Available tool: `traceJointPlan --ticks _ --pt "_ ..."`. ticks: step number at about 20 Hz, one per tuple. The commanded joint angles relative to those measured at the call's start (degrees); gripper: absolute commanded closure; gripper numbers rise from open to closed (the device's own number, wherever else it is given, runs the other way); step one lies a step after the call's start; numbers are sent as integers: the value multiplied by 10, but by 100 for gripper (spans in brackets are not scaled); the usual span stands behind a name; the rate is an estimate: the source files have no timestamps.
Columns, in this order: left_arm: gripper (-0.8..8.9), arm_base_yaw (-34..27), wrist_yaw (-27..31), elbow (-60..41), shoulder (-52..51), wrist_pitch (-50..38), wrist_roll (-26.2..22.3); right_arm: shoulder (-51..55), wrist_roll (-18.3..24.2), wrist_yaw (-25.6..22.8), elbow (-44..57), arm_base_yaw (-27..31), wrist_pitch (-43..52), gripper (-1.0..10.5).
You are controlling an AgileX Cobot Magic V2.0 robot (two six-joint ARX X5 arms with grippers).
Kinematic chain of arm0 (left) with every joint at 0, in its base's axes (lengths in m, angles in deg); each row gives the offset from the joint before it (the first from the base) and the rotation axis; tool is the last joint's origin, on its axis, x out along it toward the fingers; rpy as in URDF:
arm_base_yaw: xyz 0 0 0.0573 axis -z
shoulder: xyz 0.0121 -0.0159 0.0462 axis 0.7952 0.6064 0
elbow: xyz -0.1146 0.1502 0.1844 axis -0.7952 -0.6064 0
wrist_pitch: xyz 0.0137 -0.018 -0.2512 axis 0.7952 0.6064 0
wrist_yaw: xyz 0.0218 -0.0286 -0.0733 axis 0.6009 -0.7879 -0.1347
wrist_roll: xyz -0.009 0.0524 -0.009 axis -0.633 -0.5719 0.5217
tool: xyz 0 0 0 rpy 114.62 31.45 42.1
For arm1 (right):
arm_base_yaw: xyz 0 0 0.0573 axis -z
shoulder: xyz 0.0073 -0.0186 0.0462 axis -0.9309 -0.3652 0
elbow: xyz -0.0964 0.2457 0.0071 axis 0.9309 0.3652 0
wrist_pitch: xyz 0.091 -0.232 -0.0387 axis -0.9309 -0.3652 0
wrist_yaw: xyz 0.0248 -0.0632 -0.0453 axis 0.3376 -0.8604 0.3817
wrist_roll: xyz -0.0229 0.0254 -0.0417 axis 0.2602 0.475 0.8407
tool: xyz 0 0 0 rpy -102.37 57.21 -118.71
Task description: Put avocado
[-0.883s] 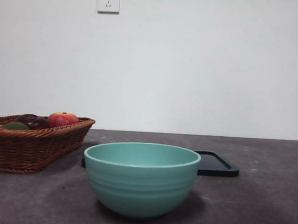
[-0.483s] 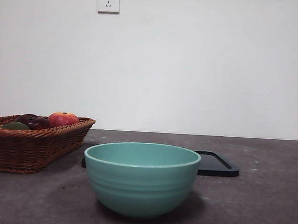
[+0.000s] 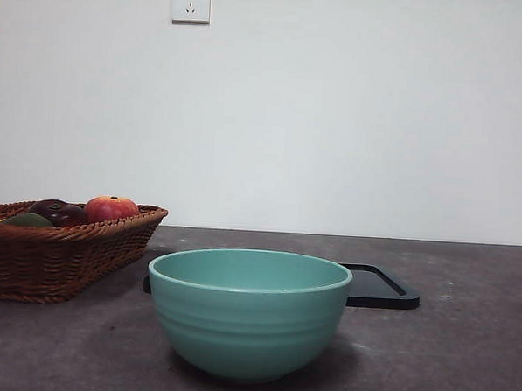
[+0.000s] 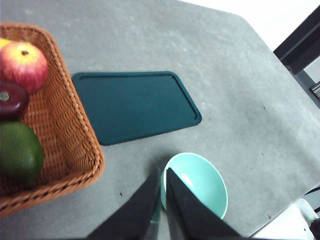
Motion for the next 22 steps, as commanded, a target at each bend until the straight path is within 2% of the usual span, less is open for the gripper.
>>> traceJointPlan --ticks 1,2,4,5,6,7,8,9,17,19,22 --pt "778 1 -5 11 3 -5 12 -2 9 0 -9 -2 -26 935" --pt "749 1 -6 11 3 -6 12 -2 12 -1 -9 -2 -34 935" --pt "576 1 -5 11 3 -7 11 -2 13 -3 -9 -2 -36 890" --pt "453 1 -5 11 3 -9 10 -2 13 -7 -9 -2 -36 786" --pt "351 1 -5 11 3 -9 10 -2 13 -12 -9 -2 -36 634" --pt "296 1 -5 11 3 -9 10 -2 13 -14 -9 -2 -35 469" --pt "282 1 -5 11 3 -9 10 -2 13 -14 -9 -2 -35 350" --pt "282 1 -5 11 3 -9 10 -2 13 -14 -9 -2 -35 308" --pt "284 1 -5 11 4 -7 10 -2 12 -13 -9 -2 -35 307" --pt "284 1 10 12 12 -2 19 -2 12 -11 -9 -2 -35 307" --pt "284 1 61 20 46 35 18 -2 11 -11 -9 -2 -35 307"
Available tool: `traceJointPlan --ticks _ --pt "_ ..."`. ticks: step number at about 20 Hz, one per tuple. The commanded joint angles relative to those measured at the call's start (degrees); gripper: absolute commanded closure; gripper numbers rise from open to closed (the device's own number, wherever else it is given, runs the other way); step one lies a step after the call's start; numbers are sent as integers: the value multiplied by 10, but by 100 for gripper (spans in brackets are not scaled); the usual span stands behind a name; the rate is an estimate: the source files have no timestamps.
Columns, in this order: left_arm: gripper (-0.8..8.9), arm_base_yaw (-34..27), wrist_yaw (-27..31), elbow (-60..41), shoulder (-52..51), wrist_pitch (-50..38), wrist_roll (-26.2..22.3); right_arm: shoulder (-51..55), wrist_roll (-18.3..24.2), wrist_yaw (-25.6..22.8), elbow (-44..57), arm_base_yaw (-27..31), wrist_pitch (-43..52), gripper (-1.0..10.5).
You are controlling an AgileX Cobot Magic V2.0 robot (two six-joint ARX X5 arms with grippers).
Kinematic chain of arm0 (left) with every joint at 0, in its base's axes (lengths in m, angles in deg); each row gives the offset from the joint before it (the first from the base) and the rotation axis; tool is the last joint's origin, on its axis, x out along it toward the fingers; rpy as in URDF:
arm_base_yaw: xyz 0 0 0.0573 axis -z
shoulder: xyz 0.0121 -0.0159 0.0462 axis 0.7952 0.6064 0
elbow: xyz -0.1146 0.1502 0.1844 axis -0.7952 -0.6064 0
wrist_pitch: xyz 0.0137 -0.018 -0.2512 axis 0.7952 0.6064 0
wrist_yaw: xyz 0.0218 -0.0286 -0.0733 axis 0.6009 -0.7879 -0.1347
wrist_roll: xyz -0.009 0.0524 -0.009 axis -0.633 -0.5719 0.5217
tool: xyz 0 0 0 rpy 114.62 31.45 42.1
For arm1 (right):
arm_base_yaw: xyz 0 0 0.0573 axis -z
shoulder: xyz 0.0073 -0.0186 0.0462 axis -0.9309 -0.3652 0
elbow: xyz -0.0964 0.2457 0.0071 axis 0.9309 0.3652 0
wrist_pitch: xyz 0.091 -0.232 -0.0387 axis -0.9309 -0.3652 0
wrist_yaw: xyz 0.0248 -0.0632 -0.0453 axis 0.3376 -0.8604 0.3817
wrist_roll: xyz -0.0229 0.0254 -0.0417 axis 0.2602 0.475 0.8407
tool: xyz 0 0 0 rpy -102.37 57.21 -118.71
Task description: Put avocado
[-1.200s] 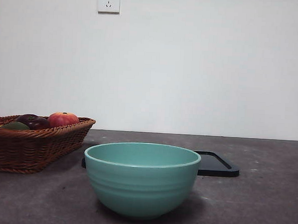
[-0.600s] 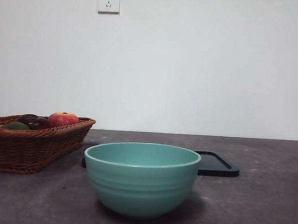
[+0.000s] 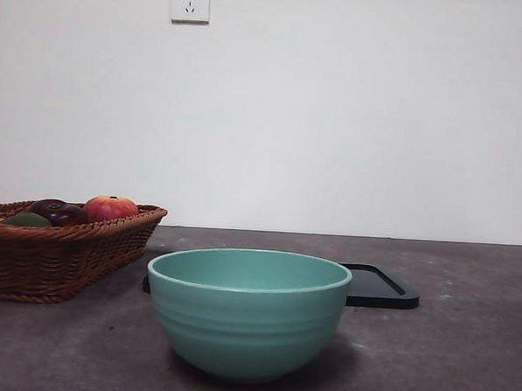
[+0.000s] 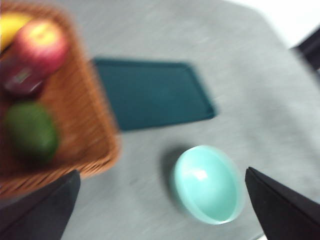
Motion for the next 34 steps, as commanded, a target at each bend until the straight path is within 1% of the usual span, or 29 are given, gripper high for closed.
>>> traceJointPlan --ticks 1,3,7,9,14,19,25,29,30,32,34 --pt "284 0 34 15 33 15 -3 -3 5 2 -9 -2 5 307" --pt "284 0 64 15 73 16 -3 -3 5 1 -9 -2 5 307" --pt "284 0 144 27 185 -12 -48 -3 5 1 -9 -2 5 307" --pt "284 0 179 51 257 -14 -52 -3 5 1 -9 -2 5 307" --pt "284 1 181 122 424 -37 -49 -3 5 1 -9 -2 5 307" --pt "284 2 181 173 535 -47 -47 -3 5 1 -9 -2 5 307" --pt "289 16 184 181 595 -50 -36 -3 5 1 -9 -2 5 307" --pt "299 20 209 181 619 -50 -34 -3 5 1 -9 -2 5 307" --pt "325 20 209 181 623 -50 -34 -3 5 1 -9 -2 5 307" --pt "342 20 209 181 626 -49 -32 -3 5 1 -9 -2 5 307" --pt "402 20 209 181 626 -48 -30 -3 5 1 -9 -2 5 307"
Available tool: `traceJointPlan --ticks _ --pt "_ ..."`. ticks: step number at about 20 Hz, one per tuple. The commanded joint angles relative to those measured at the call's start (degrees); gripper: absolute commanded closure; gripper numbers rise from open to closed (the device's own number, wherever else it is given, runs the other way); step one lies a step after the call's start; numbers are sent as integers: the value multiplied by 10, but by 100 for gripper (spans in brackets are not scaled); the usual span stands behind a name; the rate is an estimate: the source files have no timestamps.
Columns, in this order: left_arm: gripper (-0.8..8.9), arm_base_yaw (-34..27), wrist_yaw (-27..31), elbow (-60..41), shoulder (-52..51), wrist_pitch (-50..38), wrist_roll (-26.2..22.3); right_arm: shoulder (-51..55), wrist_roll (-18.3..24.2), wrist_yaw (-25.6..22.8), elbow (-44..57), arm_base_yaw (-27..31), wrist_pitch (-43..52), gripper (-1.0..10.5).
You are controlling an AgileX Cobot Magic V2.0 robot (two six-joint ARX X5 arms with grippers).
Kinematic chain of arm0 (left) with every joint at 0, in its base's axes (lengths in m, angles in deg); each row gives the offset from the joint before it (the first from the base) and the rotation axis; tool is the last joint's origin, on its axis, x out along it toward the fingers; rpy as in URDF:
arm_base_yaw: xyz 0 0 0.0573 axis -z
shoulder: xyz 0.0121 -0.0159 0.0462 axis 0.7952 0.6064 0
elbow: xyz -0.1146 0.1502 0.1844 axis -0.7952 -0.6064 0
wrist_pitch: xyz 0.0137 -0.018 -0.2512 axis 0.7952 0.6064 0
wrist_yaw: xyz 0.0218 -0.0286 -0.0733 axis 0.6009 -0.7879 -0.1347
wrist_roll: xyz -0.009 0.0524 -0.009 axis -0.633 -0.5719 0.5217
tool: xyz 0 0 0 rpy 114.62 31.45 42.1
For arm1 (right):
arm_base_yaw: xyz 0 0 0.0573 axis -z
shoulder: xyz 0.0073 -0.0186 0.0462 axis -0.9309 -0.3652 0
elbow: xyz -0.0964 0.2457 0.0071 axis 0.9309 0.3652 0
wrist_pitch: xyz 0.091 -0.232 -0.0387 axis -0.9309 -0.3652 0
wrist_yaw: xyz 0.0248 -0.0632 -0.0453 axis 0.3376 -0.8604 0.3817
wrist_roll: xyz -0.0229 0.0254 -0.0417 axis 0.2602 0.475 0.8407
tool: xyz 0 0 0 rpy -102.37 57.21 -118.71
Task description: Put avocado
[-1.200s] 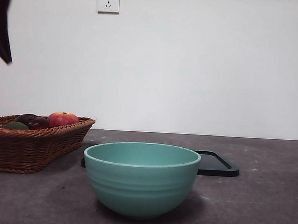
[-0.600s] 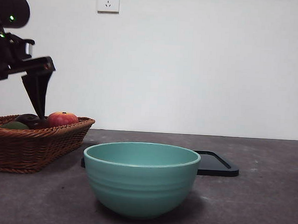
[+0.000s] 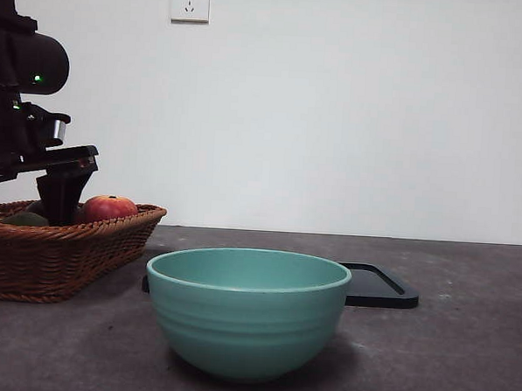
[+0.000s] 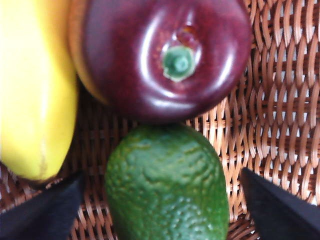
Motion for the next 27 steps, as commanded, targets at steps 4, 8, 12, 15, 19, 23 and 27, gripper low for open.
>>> traceJointPlan --ticks 4,8,12,15,19,23,27 --pt "618 2 1 10 9 23 3 -3 5 1 -9 -2 5 307" --pt "632 2 1 12 -5 29 -3 -3 5 1 -9 -2 10 307" --pt "632 5 -1 12 -66 47 -3 -3 5 1 -9 -2 10 307" --pt "632 16 -31 12 -132 69 2 -3 5 2 -9 -2 10 307" --pt "632 65 -88 12 -223 83 34 -3 4 2 -9 -2 9 307" --pt "633 155 -93 12 -273 84 83 -3 4 2 -9 -2 9 307" --pt "633 247 -84 12 -264 61 120 -3 4 2 -9 -2 9 307"
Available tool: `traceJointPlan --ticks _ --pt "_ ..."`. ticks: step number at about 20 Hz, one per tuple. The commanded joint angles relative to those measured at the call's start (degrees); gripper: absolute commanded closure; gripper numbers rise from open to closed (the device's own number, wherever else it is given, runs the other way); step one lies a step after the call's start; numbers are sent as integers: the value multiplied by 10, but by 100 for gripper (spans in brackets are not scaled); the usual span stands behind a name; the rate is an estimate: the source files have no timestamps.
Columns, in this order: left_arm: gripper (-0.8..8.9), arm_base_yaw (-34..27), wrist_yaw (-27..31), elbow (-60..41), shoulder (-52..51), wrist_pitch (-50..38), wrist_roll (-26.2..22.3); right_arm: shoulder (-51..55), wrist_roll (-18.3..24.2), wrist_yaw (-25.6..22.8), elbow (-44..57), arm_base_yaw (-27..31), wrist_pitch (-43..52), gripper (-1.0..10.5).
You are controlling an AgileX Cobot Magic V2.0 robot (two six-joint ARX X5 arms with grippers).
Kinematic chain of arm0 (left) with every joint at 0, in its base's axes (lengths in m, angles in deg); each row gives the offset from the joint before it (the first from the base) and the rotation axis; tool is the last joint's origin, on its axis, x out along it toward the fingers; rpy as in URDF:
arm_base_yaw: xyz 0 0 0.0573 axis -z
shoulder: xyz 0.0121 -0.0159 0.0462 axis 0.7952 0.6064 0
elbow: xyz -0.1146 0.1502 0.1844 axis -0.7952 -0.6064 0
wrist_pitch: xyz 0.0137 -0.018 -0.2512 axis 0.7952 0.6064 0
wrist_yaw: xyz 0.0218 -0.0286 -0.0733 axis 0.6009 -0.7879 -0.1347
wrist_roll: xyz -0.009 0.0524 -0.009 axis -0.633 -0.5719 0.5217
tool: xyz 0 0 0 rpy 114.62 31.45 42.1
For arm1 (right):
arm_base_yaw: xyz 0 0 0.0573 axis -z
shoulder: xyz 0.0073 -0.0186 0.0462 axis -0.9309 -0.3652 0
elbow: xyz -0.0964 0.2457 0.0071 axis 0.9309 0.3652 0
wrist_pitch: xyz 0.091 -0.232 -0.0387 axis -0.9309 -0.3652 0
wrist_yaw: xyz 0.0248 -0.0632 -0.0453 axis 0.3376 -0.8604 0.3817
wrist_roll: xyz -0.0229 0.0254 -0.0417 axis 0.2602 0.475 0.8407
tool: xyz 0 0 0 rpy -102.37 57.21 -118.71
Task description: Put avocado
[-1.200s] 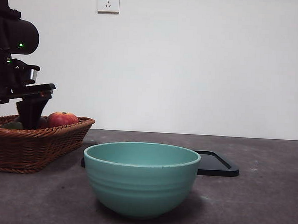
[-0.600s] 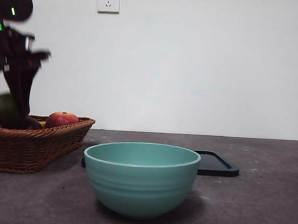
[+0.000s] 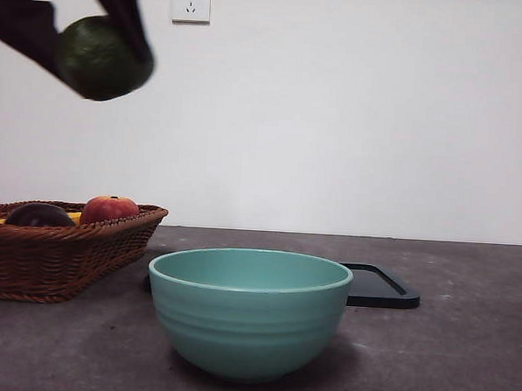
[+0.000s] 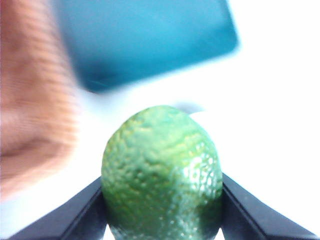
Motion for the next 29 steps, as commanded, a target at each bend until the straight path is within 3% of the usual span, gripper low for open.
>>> traceJointPlan --ticks 1,6,12,19,29 --pt "634 46 9 11 19 -28 35 -3 4 1 -9 -2 5 307" --pt "668 139 61 11 71 -56 55 -3 5 1 -9 -2 15 307" --pt "702 201 109 11 166 -71 60 -3 5 1 -9 -2 14 307" --pt "702 232 119 11 243 -122 60 -3 7 1 -9 -2 14 307" --pt "702 244 139 11 292 -122 60 -3 6 1 -9 -2 13 307"
